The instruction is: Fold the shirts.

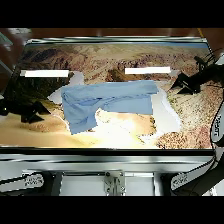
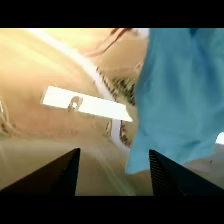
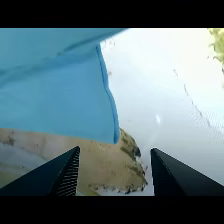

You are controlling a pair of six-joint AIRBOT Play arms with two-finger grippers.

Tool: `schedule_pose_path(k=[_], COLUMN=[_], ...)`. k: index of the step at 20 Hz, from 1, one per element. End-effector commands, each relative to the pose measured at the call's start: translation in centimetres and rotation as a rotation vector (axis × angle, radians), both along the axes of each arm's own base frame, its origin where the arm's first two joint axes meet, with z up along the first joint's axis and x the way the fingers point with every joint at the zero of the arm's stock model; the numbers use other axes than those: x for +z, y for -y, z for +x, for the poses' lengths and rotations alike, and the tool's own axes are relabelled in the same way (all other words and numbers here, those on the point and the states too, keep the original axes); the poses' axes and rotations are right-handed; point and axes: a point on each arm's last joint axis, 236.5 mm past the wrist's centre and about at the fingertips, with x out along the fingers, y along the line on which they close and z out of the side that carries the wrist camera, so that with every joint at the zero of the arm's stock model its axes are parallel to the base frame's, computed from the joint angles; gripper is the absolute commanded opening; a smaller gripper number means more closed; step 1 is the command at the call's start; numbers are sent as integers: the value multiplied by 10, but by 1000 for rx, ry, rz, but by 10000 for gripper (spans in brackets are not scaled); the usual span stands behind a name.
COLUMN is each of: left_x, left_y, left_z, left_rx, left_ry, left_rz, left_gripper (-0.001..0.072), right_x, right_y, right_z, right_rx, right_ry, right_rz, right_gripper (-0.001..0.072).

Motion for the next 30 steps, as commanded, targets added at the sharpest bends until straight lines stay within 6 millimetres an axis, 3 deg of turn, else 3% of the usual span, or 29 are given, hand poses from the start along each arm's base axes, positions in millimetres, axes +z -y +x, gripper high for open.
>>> schedule_pose_path(k=[1, 4, 8, 12, 13, 15, 16, 17, 18, 22, 26, 30], left_x=[-29, -50, -69, -84, -86, -85, -84, -83, -81, -69, -49, -22], left_y=[36, 76, 105, 124, 127, 133, 136, 137, 139, 145, 145, 144], left_z=[-55, -59, -55, -42, -38, -28, -26, -27, -29, -37, -31, -24], left_rx=[-48, -62, -89, -57, -44, -14, -7, -13, -39, -118, -134, -151], left_ry=[-108, -75, -64, -53, -45, -20, -16, -15, -9, 12, 79, 172], left_rz=[-97, -157, -150, -163, -168, -177, -189, -191, -198, -219, -210, -194], left_gripper=[686, 685, 657, 654, 606, 327, 151, 100, 42, 36, 36, 36], right_x=[-17, -26, -27, -27, -27, -28, -30, -36, -44, -91, -118, -129], right_y=[-7, -33, -46, -48, -49, -48, -45, -44, -45, -60, -73, -94], right_z=[-37, -23, -6, -11, -14, -18, -21, -27, -37, -72, -69, -53], right_rx=[44, 58, 67, 78, 83, 80, 71, 66, 64, 35, -31, -77], right_ry=[-146, -100, -36, -55, -64, -84, -103, -134, -172, -297, -293, -277], right_rz=[23, 45, 22, 27, 30, 29, 17, 13, 25, 95, 146, 231], right_gripper=[553, 559, 559, 559, 559, 560, 601, 686, 686, 685, 684, 639])
